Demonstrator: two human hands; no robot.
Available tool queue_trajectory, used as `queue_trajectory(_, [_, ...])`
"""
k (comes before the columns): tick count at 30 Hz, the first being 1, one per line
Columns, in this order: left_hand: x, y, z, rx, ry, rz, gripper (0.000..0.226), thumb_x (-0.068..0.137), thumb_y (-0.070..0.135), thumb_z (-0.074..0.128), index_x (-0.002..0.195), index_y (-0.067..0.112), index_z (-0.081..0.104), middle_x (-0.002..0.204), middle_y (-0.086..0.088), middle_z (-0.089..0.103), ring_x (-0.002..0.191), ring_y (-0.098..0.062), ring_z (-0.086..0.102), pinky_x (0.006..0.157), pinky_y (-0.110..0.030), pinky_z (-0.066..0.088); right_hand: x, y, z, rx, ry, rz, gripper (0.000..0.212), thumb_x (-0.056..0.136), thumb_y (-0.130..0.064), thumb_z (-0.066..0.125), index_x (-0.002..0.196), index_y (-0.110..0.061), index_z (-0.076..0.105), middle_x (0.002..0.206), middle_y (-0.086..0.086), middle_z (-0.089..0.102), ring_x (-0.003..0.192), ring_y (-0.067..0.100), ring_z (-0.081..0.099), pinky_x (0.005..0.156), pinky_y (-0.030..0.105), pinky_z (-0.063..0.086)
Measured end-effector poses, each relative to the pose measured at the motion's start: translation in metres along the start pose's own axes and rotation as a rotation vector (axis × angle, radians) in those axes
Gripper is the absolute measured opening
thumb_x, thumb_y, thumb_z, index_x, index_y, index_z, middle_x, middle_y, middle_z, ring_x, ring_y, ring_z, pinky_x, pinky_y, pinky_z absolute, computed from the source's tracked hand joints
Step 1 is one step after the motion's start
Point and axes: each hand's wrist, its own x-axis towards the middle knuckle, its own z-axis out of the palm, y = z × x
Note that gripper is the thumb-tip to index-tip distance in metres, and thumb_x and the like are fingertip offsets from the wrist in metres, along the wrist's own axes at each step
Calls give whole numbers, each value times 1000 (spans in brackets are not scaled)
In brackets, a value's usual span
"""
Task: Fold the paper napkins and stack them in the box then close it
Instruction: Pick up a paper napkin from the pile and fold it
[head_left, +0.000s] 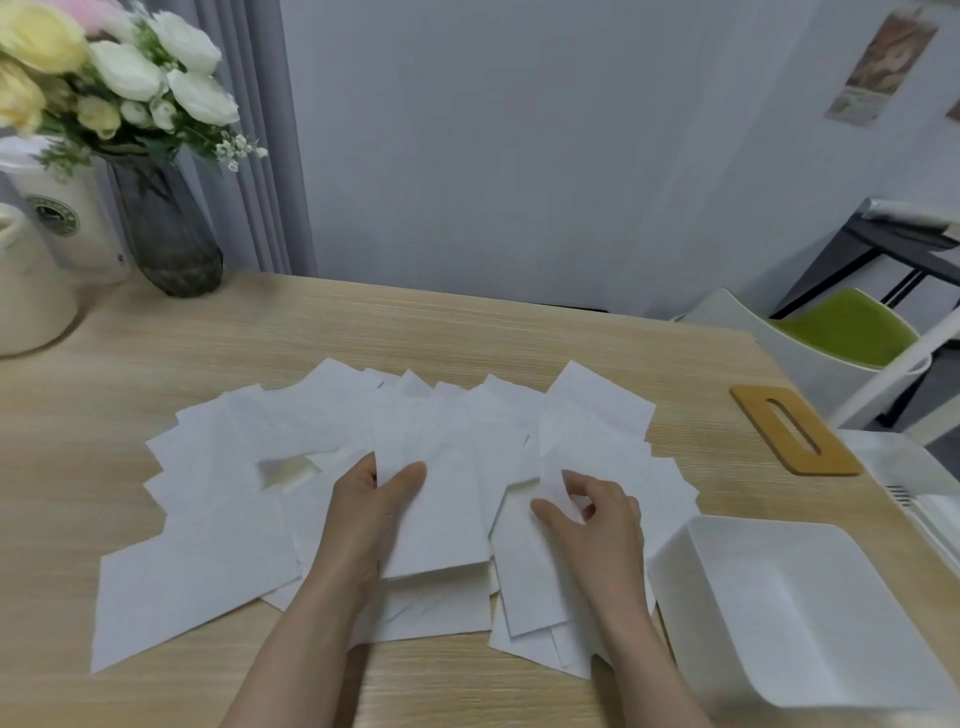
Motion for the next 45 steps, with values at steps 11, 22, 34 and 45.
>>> queue_trajectory(11, [-1,2,5,-2,5,-28,10,92,13,64,95,17,72,91,-1,77,85,-22,73,84,-41,56,7,-7,-5,204,66,-18,13,87,-24,65,74,-23,65,67,-17,64,70,4,59,63,27,44])
queue_trajectory(22, [0,0,9,1,6,-51,12,92,12,63,97,17,72,92,0,77,89,-23,73,84,-40,57,23,-19,-24,672,-60,109,12,91,-20,64,81,-25,68,77,1,74,69,17,65,71,36,51])
queue_trajectory(34, [-1,6,5,6,22,-15,13,95,17,60,95,18,73,94,-1,77,89,-22,73,84,-42,56,23,-60,2,983,-295,114,7,87,-20,65,83,-22,70,88,8,74,73,21,69,76,44,53])
queue_trajectory(45, [-10,24,6,-37,-79,-1,16,92,31,64,86,27,77,93,-3,77,83,-20,75,65,-30,58,20,-64,24,734,-360,119,22,83,-12,71,103,-20,67,84,3,76,73,16,72,55,25,54])
